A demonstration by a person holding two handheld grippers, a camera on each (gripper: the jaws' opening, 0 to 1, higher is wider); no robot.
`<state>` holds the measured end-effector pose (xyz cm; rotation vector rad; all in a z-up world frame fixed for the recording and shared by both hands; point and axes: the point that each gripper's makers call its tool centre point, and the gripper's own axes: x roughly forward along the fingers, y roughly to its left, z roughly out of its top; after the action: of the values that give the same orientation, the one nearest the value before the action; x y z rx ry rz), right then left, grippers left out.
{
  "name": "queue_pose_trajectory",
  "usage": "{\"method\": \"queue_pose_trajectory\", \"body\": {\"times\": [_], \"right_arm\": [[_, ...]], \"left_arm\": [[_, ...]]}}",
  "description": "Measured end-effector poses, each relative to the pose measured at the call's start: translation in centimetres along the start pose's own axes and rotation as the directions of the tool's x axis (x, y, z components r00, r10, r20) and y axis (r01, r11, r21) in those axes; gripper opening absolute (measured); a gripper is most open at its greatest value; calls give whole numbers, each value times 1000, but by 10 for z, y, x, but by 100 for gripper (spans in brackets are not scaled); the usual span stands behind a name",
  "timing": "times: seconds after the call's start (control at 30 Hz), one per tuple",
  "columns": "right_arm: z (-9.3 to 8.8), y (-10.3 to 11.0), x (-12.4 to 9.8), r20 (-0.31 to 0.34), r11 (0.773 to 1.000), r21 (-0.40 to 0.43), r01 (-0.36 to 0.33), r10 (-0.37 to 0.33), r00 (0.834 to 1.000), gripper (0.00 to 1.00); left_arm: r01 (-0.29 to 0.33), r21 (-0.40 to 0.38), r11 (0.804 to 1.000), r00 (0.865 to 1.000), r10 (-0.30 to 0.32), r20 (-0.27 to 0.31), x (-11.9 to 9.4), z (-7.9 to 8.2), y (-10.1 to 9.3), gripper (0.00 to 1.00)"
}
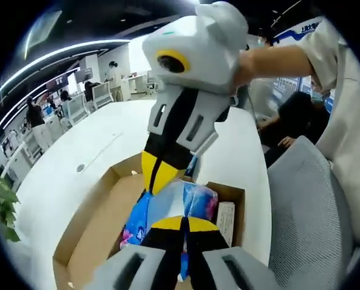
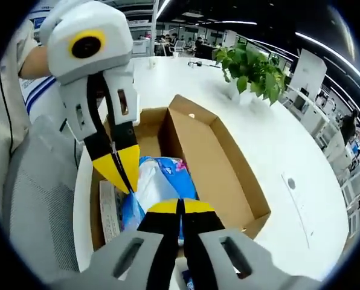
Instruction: Operate the shoe box by opening the lid, removing the specified soft item, and placing it in the target area until the item is outside and the box remains undamaged.
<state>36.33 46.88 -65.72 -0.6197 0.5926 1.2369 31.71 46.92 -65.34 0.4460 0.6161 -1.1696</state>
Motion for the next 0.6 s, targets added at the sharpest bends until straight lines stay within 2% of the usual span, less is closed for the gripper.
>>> {"method": "queue_pose_trajectory", "body": {"times": [0.13, 0.3, 0.6], "right_arm": [[7, 1, -10, 15, 1000, -13, -8, 8, 1000, 0], [7, -3, -24, 14, 1000, -23, 1, -1, 1000, 0], [-5, -13, -56, -6, 999, -31, 26, -26, 1000, 0]], "left_arm": [[6, -1, 1000, 1000, -6, 13, -6, 10, -2, 0], [26, -25, 999, 999, -25, 34, -8, 24, -4, 0], [78, 0, 997, 995, -78, 61, 9, 57, -16, 0]]}}
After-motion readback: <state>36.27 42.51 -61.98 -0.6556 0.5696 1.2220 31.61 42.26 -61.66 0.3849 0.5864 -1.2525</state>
